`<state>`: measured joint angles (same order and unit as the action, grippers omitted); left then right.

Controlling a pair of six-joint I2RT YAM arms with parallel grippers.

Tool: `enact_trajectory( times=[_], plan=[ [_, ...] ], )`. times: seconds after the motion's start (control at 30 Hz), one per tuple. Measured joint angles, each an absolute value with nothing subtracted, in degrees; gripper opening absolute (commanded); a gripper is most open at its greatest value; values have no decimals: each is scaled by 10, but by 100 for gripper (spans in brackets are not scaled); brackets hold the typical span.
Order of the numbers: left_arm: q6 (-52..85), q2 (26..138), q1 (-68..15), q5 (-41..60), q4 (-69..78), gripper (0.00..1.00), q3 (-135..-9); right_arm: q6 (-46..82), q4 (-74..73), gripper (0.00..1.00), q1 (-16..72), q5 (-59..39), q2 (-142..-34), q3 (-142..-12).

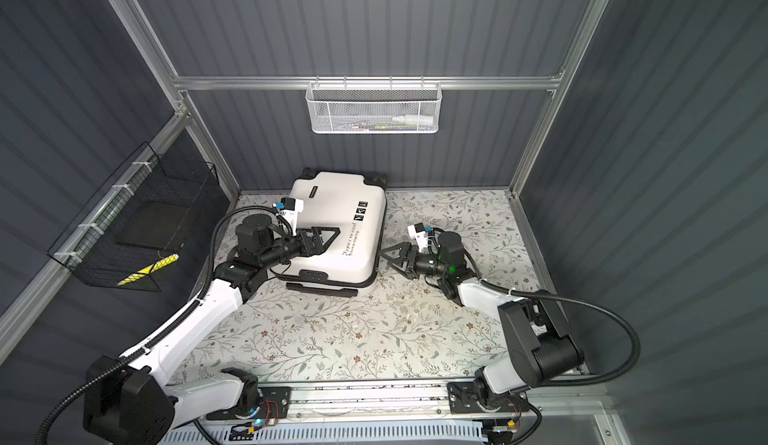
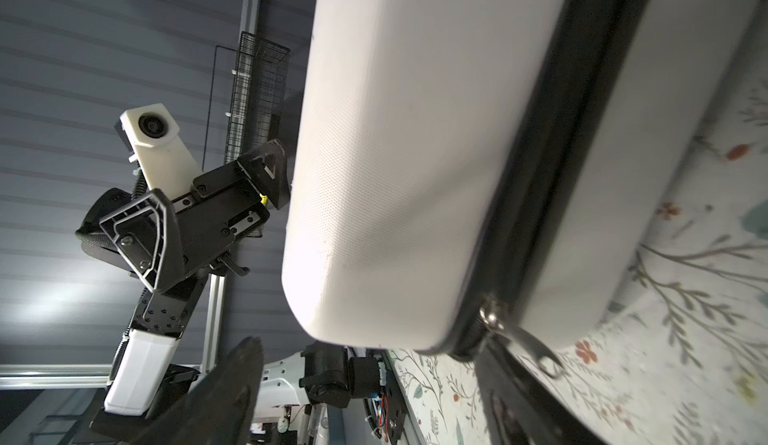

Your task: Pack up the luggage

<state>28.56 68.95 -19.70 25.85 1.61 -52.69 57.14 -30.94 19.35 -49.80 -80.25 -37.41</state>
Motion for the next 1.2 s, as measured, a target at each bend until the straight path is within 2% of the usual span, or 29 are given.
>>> enact_trajectory(
  times=[0.13, 0.3, 0.57, 0.77, 1.2],
  plan=[
    [270, 689, -177, 257, -18, 100, -551, 497, -175, 93, 181, -453, -733, -395],
    [232, 698, -145, 227, -96, 100, -643, 426, -38, 96, 171, -394, -681, -419],
    [174, 794, -50, 195, -190, 100, -780, 373, 71, 99, 165, -340, -647, -422],
    [157, 867, 14, 218, -229, 100, -788, 354, 117, 99, 158, -304, -610, -423],
    [187, 884, 19, 334, -160, 100, -749, 363, 181, 99, 147, -216, -594, -428]
  ],
)
